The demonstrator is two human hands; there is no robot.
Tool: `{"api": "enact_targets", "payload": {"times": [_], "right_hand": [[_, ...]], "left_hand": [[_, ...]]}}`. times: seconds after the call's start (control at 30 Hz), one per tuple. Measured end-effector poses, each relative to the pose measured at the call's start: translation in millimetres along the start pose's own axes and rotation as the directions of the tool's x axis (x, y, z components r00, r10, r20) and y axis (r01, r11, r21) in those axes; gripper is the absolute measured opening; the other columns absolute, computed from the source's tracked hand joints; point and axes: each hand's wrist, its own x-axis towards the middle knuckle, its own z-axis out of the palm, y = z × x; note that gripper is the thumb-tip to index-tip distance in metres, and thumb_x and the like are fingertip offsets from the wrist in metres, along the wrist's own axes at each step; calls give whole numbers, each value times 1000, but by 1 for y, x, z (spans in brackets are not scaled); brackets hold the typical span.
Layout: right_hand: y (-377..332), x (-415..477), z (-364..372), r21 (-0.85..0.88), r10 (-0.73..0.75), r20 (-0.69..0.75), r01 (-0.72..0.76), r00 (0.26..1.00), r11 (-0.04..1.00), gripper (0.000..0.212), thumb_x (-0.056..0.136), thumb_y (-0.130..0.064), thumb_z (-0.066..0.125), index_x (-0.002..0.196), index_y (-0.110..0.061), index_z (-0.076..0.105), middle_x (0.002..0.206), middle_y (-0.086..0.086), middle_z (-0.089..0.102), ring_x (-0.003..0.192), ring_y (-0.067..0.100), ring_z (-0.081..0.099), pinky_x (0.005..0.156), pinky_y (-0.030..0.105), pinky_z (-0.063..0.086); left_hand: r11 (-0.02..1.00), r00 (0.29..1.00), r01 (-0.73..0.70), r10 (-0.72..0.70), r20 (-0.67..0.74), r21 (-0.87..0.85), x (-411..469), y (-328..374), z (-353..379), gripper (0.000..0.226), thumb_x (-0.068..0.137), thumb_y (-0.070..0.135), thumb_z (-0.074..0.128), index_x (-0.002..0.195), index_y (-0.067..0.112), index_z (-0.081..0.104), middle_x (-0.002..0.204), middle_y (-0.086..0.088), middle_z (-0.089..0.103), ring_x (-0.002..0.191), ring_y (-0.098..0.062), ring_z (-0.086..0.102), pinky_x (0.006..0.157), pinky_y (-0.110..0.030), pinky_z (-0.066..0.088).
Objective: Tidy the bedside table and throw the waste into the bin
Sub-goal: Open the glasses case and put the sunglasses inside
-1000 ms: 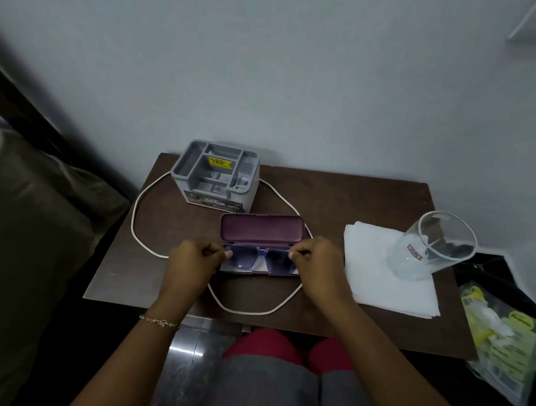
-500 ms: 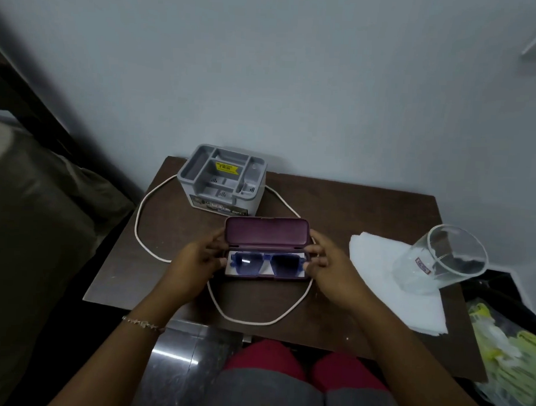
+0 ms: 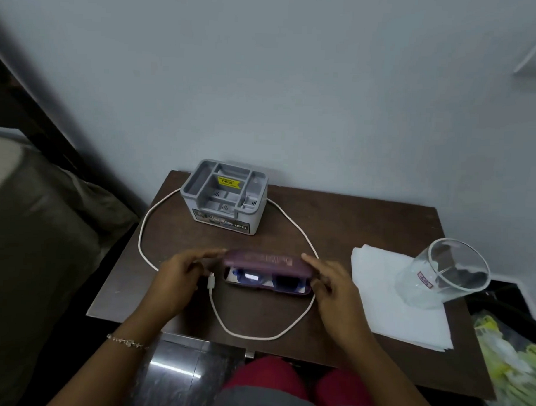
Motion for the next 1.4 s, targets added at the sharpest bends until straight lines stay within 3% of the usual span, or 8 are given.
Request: {"api": "enact_targets", "payload": {"times": [0.2,0.37,0.63,0.77,0.97,1.07,1.17,1.4], "right_hand": [[0,-7,13,87,45,14,-46,999,995,41,93,-6,51,132,-19,52,131,-7,46,120,2,41,88,-6,25],[1,-9,12,55,30,6,-30,1000,998,47,88,-10,62,131,-23,53,135,-3,48,124,8,44,104,22,36],[-1,-9,10,-93,-24,-2,24,1000,995,50,86,-5,62,132,-22,53,138,-2,49,120,-4,34,95,-4,22],[-2,-14,11,-35,-27,-18,26,999,999,49,87,-4,60,132,-23,52,139,-2,48,125,1,39,109,27,37],[-6,-7,-5,-2,13,-166,-14,986,1000,39,93,-13,53,132,-16,52,133,-5,50,122,3,43,100,3,28],[-8,12,-22,27,65,-247,-60,967,998,42,95,-18,50,137,-15,46,141,-1,43,128,10,40,108,19,31],[-7,37,-38,49,137,-329,-128,934,991,41,96,-20,48,137,-14,44,145,4,37,130,19,40,103,23,33],[4,101,-44,92,267,-550,-260,791,961,36,97,-19,45,131,-7,45,145,14,31,128,31,41,92,20,30]], "left_hand": [[985,995,94,-88,48,-143,2,3,16,11,88,19,62,94,28,61,89,2,68,80,-14,65,62,-25,51],[972,991,131,-134,-1,-194,1,3,25,27,76,13,74,100,16,62,91,-2,71,79,-16,68,59,-19,53],[982,994,105,-108,-12,-154,0,6,26,29,73,5,76,85,21,55,84,2,66,74,-17,64,65,-24,51],[991,995,98,-95,30,-96,-4,7,26,35,71,6,78,93,19,54,90,4,65,81,-14,65,71,-26,53],[950,997,26,-45,-56,-310,-14,32,47,37,76,4,72,97,31,58,98,9,68,91,-8,65,70,-16,53],[931,999,-30,20,-31,-365,3,57,67,40,80,1,67,112,23,58,108,4,67,100,-10,63,81,-19,51],[955,997,-77,82,6,-286,32,81,93,46,84,-2,61,126,14,53,114,2,62,104,-11,59,86,-12,47],[990,979,-140,140,147,-14,111,102,147,53,82,-2,51,133,12,45,129,-13,53,119,-27,52,104,-45,41]]}}
